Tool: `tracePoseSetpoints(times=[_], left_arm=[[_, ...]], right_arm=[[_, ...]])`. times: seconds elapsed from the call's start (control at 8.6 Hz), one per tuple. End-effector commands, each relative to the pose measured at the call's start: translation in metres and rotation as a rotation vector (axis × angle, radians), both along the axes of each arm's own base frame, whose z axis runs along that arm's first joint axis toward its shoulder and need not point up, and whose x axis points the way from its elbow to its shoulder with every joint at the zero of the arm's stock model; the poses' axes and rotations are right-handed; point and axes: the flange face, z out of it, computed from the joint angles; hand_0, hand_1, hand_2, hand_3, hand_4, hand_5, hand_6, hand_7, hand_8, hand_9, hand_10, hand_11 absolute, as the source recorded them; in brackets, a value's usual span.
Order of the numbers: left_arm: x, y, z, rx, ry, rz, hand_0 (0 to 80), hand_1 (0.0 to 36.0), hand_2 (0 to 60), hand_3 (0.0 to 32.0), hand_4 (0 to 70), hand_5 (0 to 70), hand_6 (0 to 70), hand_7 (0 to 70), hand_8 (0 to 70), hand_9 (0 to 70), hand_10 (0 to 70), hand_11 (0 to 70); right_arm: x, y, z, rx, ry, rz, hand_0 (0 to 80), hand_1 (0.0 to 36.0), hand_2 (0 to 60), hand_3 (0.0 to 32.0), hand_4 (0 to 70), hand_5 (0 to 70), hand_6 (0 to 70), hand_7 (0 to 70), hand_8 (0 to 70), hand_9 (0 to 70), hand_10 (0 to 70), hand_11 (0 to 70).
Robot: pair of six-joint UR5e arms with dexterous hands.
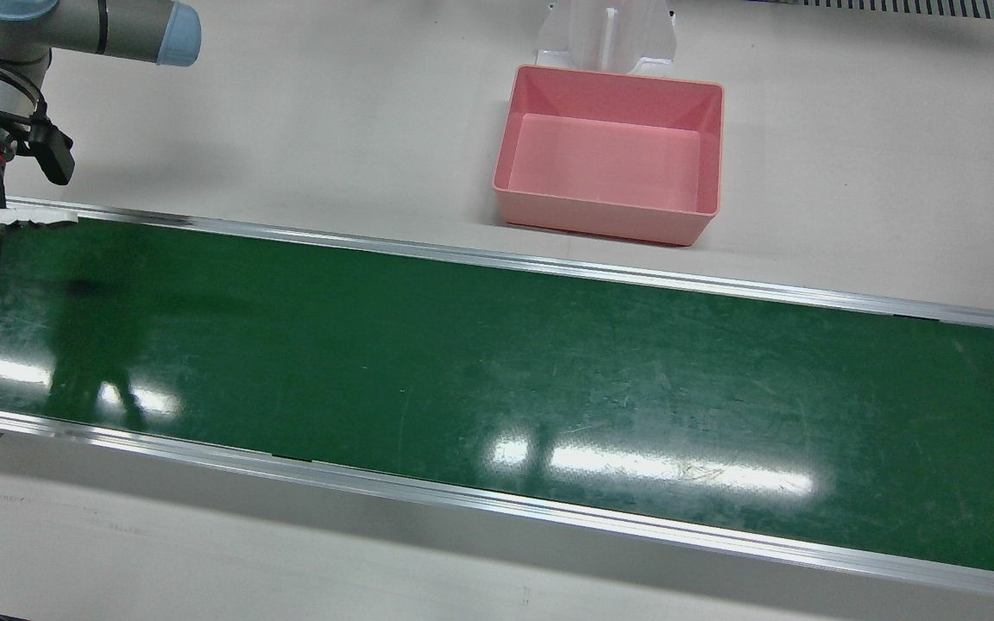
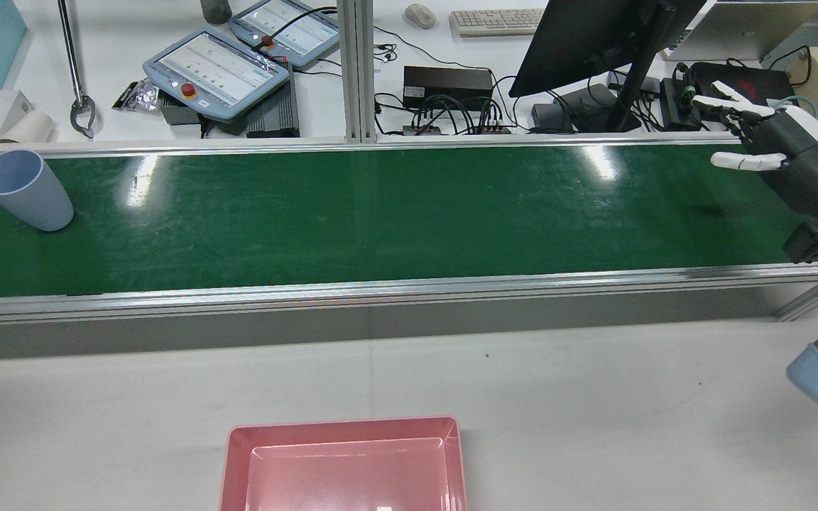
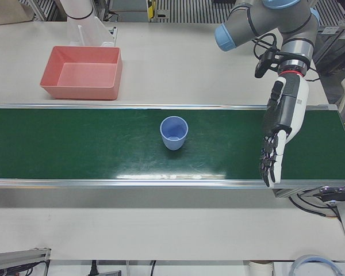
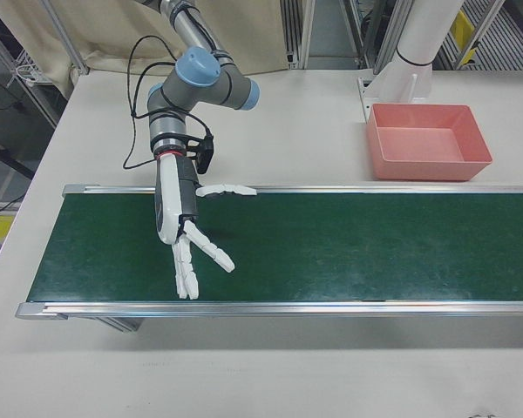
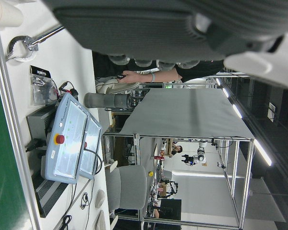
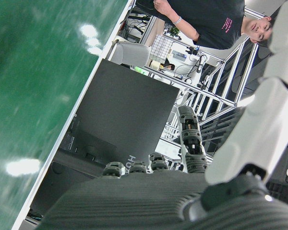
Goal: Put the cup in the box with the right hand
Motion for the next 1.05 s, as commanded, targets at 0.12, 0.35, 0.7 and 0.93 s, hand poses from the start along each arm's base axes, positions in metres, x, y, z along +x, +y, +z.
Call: tracePoseSetpoints(times=[0.12, 0.35, 0.7, 0.93], left_arm=[[-0.0001, 0.0005, 0.0007, -0.001, 0.000, 0.000, 0.0, 0.0, 0.0, 0.0, 0.0, 0.0, 0.0, 0.0, 0.0, 0.0, 0.0, 0.0], [-0.0001, 0.0005, 0.0007, -0.001, 0.000, 0.000, 0.0, 0.0, 0.0, 0.0, 0.0, 0.0, 0.0, 0.0, 0.0, 0.0, 0.0, 0.0], [-0.0002, -0.0001, -0.0001, 0.000, 0.000, -0.001, 0.0, 0.0, 0.0, 0.0, 0.0, 0.0, 0.0, 0.0, 0.0, 0.0, 0.0, 0.0], [-0.0002, -0.0001, -0.0001, 0.000, 0.000, -0.001, 0.0, 0.0, 0.0, 0.0, 0.0, 0.0, 0.0, 0.0, 0.0, 0.0, 0.0, 0.0]], right_arm=[[0.0007, 0.0000, 0.0002, 0.000, 0.000, 0.001, 44.8, 8.5, 10.1, 0.0, 9.7, 3.3, 3.1, 8.8, 1.0, 4.3, 1.9, 4.1], [0.0008, 0.0001, 0.0003, -0.001, 0.001, 0.001, 43.1, 10.1, 17.4, 0.0, 8.0, 3.3, 3.1, 9.2, 1.2, 4.5, 2.1, 4.2], [-0.0001, 0.0001, 0.0002, 0.000, 0.001, 0.000, 44.6, 8.1, 10.1, 0.0, 11.5, 3.2, 3.3, 10.0, 1.4, 4.9, 2.1, 4.2], [-0.0010, 0.0002, 0.0009, -0.001, 0.002, -0.003, 42.5, 9.7, 17.3, 0.0, 9.5, 3.1, 3.4, 10.4, 1.4, 5.0, 2.1, 4.2]])
